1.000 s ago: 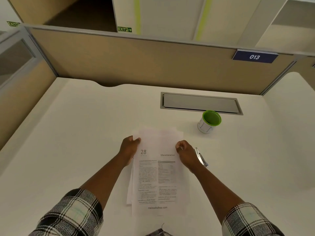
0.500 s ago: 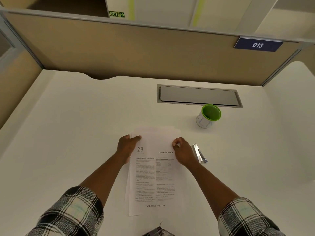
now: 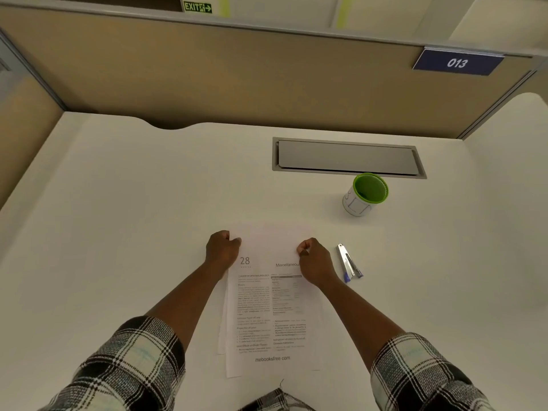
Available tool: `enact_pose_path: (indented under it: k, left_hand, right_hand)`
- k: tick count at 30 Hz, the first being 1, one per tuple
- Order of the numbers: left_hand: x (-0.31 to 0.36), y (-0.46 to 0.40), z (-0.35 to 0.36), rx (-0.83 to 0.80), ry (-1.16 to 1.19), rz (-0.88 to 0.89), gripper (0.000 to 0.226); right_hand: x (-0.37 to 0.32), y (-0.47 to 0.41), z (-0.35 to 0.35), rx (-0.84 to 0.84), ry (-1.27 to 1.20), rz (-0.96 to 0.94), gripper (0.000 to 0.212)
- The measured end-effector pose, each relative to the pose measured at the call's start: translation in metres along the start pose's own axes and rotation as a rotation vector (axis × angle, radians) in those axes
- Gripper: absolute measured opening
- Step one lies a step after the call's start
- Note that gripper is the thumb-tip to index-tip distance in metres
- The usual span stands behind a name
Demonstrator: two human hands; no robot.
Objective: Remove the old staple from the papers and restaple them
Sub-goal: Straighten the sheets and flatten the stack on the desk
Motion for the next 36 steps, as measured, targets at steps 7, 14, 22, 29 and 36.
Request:
enact_pose_path:
  k: [7,14,22,29,36]
  left_hand:
    - [-0.005,-0.003,-0.018,0.063,-0.155,0.059,0.038]
    - [-0.01,0.02,-0.017,0.109,-0.244,0.199,0.024]
    - [0.009,0.075,0.021,-0.336,-0.019,0.277,0.009]
    - [0.019,0.102,0.034,-0.373,0.026,0.468,0.013]
    - [0.017,0.117,0.036,-0.365,0.066,0.566,0.01]
  right_hand:
    - [0.0,0.001,-0.005,0.015,0.029,0.001,0.015]
    - [-0.011,0.017,-0.021,0.043,0.273,0.012,0.016]
    - [-0.032,0.041,-0.031,-0.085,-0.305,-0.025,0.02]
    - [-0.044,0.058,-0.04,-0.173,-0.578,-0.008,0.02]
    - [-0.04,0.068,-0.048,-0.196,-0.582,0.054,0.021]
Point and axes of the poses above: each hand's wrist, its own y-axis away from the middle knuckle, its own z-axis out of the palm, x = y × z, the point moved 1 cm from there along -y, towards the middle knuckle, and after that the axes turned 12 degrees about -z, right-handed, at the moved point
